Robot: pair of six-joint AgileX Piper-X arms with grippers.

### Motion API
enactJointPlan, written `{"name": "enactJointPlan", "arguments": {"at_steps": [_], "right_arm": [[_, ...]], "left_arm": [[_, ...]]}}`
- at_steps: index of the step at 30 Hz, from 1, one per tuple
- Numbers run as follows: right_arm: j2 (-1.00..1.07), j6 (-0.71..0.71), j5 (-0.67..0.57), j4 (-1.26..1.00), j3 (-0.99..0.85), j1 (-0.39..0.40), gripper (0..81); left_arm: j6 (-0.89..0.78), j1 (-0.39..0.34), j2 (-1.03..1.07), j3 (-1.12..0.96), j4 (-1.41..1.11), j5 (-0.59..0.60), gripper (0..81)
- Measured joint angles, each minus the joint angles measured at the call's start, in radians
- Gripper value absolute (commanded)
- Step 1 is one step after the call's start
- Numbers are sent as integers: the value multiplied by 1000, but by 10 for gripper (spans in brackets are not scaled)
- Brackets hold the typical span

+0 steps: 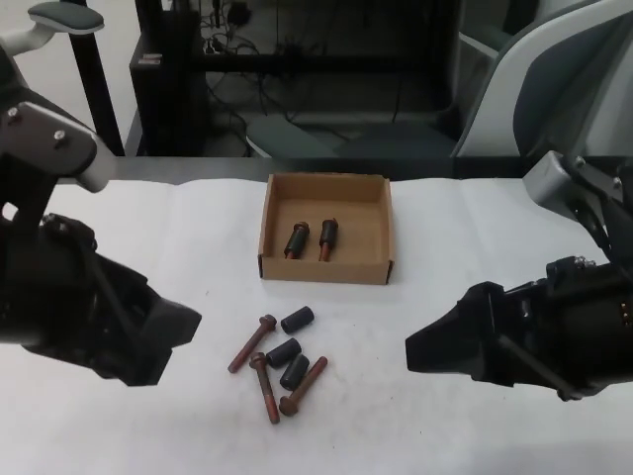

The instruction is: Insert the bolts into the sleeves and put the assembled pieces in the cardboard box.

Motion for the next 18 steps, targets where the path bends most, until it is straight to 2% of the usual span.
{"name": "enactJointPlan", "arguments": {"at_steps": [11, 18], "right_arm": [[140, 98, 1, -98, 0, 0, 624], [328, 294, -34, -294, 2, 0, 624]], "left_arm": [[-23, 0, -30, 0, 87, 0, 559], [-23, 0, -133, 0, 91, 0, 559]]}}
